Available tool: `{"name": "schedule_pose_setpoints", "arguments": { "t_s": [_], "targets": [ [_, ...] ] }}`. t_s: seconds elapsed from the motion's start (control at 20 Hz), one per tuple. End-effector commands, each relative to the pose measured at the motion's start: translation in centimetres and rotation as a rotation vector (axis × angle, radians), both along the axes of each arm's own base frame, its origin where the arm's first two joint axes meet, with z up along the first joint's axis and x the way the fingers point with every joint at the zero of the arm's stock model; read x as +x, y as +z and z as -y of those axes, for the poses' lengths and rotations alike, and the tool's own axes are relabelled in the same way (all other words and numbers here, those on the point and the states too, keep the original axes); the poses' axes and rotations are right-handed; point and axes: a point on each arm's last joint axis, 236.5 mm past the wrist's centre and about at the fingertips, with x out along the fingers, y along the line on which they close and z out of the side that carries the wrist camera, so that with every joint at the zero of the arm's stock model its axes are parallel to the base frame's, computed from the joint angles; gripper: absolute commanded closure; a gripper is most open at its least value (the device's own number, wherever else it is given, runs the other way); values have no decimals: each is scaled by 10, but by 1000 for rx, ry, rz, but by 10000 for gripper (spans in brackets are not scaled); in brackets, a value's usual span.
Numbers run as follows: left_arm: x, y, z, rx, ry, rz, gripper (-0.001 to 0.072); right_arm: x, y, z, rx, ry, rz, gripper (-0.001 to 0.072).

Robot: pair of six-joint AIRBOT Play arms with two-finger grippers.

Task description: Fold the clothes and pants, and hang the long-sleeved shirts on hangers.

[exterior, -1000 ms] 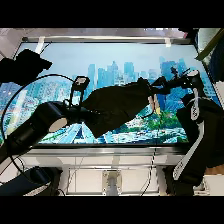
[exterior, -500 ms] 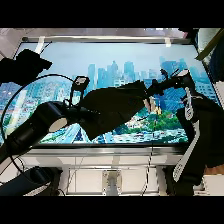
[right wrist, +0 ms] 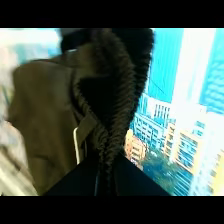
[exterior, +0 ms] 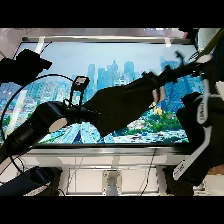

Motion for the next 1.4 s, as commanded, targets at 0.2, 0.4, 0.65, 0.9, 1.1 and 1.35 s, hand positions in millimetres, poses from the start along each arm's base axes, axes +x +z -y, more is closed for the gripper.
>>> {"name": "schedule_pose_setpoints", "arguments": {
  "t_s": [0.2,0.4,0.65,0.9,1.1,1.35],
  "targets": [
    [0,0,0,0,0,2,207,-82,177,190,-238,-589,218,697],
    [0,0,0,0,0,2,207,-183,231,271,-334,-961,198,697],
    [0,1,0,-1,0,1,207,-334,197,302,-584,-1166,-182,697],
    [0,1,0,-1,0,2,207,-418,149,296,-609,-1326,-373,697],
    [0,1,0,-2,0,2,207,-438,77,260,-486,-1285,-556,695],
    [0,1,0,-1,0,2,207,-438,118,263,-541,-1308,-492,260]
  ]
}}
